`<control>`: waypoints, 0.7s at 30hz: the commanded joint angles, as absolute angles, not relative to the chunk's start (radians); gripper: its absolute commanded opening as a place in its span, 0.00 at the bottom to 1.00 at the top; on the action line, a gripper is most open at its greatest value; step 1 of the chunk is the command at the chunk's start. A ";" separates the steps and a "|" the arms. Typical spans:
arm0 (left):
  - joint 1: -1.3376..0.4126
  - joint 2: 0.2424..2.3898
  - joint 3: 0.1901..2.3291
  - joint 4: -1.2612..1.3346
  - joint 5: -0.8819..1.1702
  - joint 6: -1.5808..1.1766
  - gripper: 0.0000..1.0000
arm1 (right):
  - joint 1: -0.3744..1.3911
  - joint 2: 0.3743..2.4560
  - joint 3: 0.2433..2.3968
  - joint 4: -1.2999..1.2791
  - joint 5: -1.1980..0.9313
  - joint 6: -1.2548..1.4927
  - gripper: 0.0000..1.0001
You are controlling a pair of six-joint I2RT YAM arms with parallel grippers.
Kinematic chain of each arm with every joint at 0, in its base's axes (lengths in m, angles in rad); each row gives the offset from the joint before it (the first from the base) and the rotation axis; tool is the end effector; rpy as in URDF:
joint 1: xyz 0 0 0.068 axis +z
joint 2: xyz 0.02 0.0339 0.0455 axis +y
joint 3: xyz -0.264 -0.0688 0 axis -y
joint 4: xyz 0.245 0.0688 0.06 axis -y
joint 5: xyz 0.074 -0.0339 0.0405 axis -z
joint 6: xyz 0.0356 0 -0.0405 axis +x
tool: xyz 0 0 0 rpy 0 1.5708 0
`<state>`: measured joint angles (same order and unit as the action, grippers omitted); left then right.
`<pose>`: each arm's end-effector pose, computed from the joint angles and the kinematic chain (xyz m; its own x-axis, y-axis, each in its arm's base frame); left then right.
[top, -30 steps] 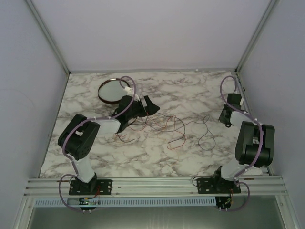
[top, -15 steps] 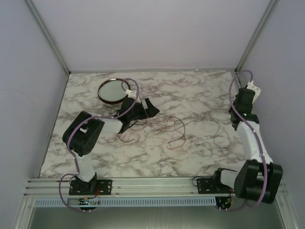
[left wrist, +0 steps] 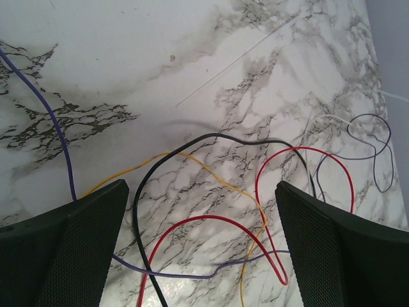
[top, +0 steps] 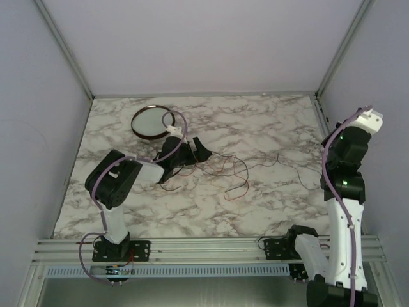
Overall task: Zip-tie the wires
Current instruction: Pick up the cable at the center of the board.
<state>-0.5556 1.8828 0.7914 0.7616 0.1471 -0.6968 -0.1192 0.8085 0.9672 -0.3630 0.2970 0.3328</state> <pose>0.3121 -0.1999 0.1397 -0.6215 -0.3614 -0.6951 0.3139 0.6980 -0.6436 0.1734 -0.0313 0.3805 -0.0603 0.3218 -0.9449 0.4422 0.8572 0.2638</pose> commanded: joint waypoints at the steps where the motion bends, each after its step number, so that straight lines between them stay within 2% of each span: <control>1: -0.561 1.838 0.798 0.772 0.143 -0.654 1.00 | -0.109 0.754 1.040 -0.326 0.175 0.299 0.00; 8: -0.568 1.674 0.991 0.663 0.211 -0.500 1.00 | -0.110 0.753 1.072 -0.295 -0.180 0.242 0.00; 12: -0.604 1.619 1.107 0.660 0.316 -0.457 1.00 | -0.107 0.743 1.052 -0.247 -0.390 0.226 0.00; 16: -0.685 1.643 1.235 0.657 0.423 -0.444 1.00 | -0.101 0.744 1.043 -0.220 -0.542 0.215 0.00; 21: -0.797 1.714 1.336 0.648 0.441 -0.417 1.00 | -0.093 0.750 1.042 -0.203 -0.638 0.236 0.00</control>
<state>-0.7368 1.6527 1.2850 0.6556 0.3729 -0.4686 -0.1074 0.7532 1.0351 -0.2630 -0.4812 0.2310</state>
